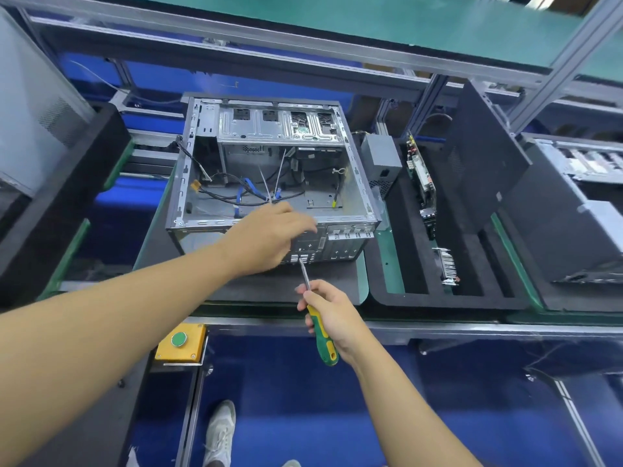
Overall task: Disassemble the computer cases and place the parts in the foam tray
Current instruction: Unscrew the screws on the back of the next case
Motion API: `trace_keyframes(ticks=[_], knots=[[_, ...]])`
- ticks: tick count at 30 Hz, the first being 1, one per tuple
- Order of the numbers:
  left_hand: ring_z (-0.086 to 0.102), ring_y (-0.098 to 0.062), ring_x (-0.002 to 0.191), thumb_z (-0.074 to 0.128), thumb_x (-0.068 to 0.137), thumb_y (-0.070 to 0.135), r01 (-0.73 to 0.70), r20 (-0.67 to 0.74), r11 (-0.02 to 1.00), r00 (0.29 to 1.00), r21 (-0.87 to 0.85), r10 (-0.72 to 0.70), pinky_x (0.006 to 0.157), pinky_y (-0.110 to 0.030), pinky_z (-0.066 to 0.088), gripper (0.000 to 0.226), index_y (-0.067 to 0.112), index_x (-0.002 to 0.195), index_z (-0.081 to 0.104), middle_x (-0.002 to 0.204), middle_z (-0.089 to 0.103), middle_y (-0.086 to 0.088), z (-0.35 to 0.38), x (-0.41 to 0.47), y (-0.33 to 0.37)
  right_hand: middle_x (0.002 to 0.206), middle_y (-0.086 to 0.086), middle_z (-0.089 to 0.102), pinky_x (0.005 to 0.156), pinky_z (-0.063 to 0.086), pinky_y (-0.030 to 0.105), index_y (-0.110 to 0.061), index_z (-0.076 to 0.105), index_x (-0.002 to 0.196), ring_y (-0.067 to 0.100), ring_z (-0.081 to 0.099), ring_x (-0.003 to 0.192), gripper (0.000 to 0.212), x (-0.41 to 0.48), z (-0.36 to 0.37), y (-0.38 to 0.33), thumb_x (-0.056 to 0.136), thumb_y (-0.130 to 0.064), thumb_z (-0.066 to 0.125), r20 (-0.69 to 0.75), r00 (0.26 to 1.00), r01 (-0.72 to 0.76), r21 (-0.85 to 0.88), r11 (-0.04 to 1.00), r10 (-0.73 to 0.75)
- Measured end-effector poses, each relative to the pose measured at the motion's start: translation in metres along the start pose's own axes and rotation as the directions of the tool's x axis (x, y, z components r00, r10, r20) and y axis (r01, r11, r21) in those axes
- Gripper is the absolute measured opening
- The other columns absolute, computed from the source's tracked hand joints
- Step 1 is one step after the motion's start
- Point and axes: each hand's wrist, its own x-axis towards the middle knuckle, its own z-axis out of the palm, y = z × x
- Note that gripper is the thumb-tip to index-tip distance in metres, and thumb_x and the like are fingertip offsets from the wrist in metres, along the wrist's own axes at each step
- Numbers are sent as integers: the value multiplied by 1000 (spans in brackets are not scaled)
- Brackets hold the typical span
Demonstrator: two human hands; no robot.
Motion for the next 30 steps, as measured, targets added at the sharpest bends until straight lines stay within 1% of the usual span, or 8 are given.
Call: trace_keyframes(ticks=[4, 11, 15, 18, 21, 23, 27, 30], knots=[[61, -30, 102, 71, 89, 14, -99, 164, 994, 982, 35, 92, 83, -43, 53, 42, 11, 130, 64, 121, 62, -11, 5, -10, 16, 74, -2, 58, 54, 41, 26, -20, 67, 98, 13, 46, 55, 18, -15, -7, -9, 102, -17, 50, 29, 999, 25, -21, 999, -25], [64, -24, 106, 54, 96, 5, 41, 351, 998, 935, 36, -51, 86, -34, 49, 49, 24, 141, 57, 121, 65, -1, 10, -5, 33, 75, -2, 58, 55, 39, 24, -12, 69, 102, 12, 44, 54, 18, -39, -30, -14, 100, -17, 51, -4, 1000, 27, -117, 993, -28], [69, -21, 99, 59, 99, 21, 301, 226, 946, 936, -125, -268, 86, -28, 49, 50, 33, 146, 48, 112, 74, 3, 5, 2, 42, 76, 2, 55, 49, 38, 25, -11, 66, 97, 12, 43, 51, 15, -43, -43, -12, 99, -22, 56, -124, 992, -6, 78, 997, 16], [69, -19, 103, 62, 96, 16, 184, 146, 966, 976, -179, -159, 85, -33, 55, 68, 40, 152, 33, 120, 70, 15, 10, 14, 72, 72, 0, 57, 48, 38, 27, -7, 69, 101, 12, 42, 50, 27, -39, -44, -21, 98, -34, 62, -147, 989, 37, 362, 931, 17], [67, -21, 87, 62, 92, 14, 76, 71, 989, 995, -124, -68, 72, -32, 56, 78, 42, 153, 22, 109, 72, 11, 18, 30, 92, 75, 4, 63, 48, 41, 27, -5, 63, 94, 11, 43, 49, 37, -35, -43, -34, 90, -41, 70, -164, 985, 127, 462, 878, -56], [66, -22, 95, 58, 97, 22, 70, 93, 994, 994, -82, -63, 77, -34, 54, 72, 37, 156, 21, 117, 70, 7, 20, 38, 91, 81, 10, 59, 49, 42, 26, -7, 58, 93, 10, 42, 50, 39, -34, -46, -39, 82, -41, 73, -171, 981, 167, 510, 844, -91], [63, -22, 114, 55, 100, 26, 100, 279, 995, 955, -3, -95, 90, -34, 51, 71, 33, 158, 15, 138, 61, 8, 23, 47, 85, 86, 17, 57, 51, 43, 27, -6, 61, 92, 12, 44, 53, 19, -32, -57, -37, 96, -24, 66, -161, 981, 166, 433, 886, -105], [59, -25, 122, 72, 89, 33, 51, 288, 994, 957, -97, -21, 100, -39, 49, 74, 23, 153, 36, 136, 62, -2, 8, 56, 76, 81, 14, 66, 50, 43, 27, -7, 67, 90, 12, 47, 51, 12, -26, -63, -31, 98, -15, 63, -169, 980, 155, 311, 938, -106]])
